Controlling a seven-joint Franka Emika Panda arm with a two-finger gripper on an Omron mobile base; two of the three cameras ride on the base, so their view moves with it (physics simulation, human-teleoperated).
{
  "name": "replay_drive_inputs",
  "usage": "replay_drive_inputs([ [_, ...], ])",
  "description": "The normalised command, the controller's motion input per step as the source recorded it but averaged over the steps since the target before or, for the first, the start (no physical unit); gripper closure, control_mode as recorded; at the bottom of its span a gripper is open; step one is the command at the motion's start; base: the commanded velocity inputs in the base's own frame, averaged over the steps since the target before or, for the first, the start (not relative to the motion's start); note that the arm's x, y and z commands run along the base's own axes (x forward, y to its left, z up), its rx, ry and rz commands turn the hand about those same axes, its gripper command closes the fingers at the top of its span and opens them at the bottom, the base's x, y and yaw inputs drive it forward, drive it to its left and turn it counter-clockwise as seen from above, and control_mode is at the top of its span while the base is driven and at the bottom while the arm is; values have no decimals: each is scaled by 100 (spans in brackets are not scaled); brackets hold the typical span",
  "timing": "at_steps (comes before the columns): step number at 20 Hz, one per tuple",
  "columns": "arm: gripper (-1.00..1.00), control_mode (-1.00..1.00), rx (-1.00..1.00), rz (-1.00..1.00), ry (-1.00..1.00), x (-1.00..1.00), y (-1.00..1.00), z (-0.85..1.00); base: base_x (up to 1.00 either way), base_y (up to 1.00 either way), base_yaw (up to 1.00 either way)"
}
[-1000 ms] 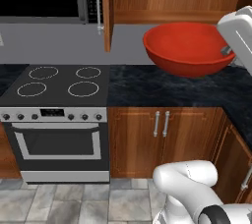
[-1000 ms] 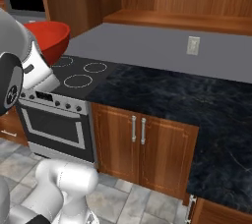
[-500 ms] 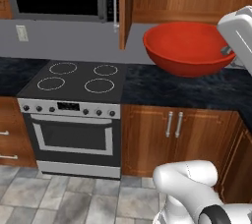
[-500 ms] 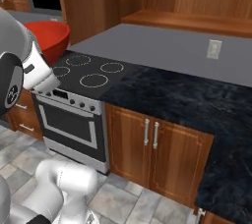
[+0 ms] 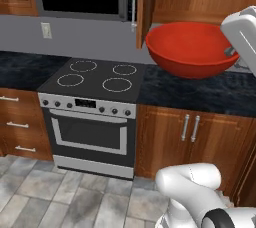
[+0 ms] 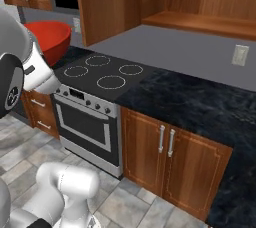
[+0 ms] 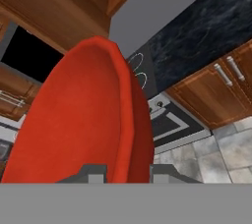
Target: Move the bowls from the cabinet to the plates on the dining table.
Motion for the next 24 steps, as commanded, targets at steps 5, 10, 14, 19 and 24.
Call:
replay_drive_inputs([
  [5,100,100,0,0,0,0,0,0,0,0,25],
  [10,100,100,0,0,0,0,0,0,0,0,25],
  [14,100,100,0,0,0,0,0,0,1,0,25],
  [19,100,100,0,0,0,0,0,0,2,0,25],
  [24,100,100,0,0,0,0,0,0,1,0,25],
])
